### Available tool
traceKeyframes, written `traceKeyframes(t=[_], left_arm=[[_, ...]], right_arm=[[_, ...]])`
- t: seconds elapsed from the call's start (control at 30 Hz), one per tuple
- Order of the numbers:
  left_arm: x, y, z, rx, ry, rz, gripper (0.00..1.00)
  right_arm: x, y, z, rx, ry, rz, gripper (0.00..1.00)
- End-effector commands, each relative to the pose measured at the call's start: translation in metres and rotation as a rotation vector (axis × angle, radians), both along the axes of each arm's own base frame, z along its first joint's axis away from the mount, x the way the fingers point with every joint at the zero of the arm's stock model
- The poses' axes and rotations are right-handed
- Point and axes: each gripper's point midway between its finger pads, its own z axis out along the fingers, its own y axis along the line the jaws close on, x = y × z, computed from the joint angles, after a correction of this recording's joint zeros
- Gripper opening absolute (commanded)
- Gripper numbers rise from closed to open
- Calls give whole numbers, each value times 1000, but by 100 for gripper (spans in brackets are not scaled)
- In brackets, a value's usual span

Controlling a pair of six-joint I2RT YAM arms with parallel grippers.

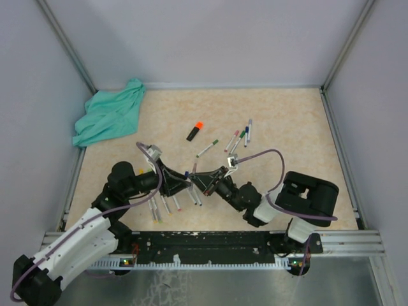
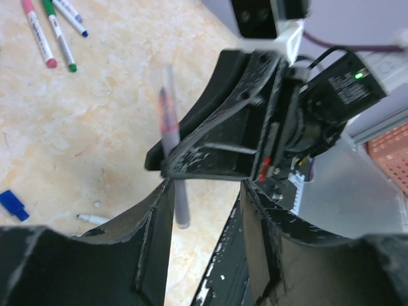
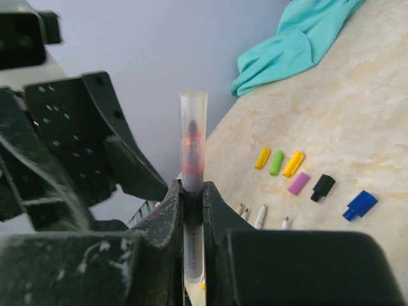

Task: Open the pen caps
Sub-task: Pick up the pen from the center of the board, then open the pen cap from the pen.

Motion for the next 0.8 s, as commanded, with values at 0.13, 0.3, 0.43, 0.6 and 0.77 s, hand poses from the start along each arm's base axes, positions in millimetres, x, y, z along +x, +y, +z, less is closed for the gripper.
traceKeyframes(t=[0.13,0.3,0.43,0.6,0.77], left_arm=[[8,4,78,15,-89,38,79],[45,-7,85,136,-31,40,82],[55,-14,67,153,-38,-36,82],[50,-7,36,179,-36,-60,82],[40,-3,52,126,-114,-59,82]], right_arm=[[-8,-14,49,134,-129,1,0],[-11,-12,48,86,-155,12,0],[-6,-14,39,30,-140,-16,0],[-8,-9,41,71,-140,9,0],[-8,8,36,35,-125,48,0]])
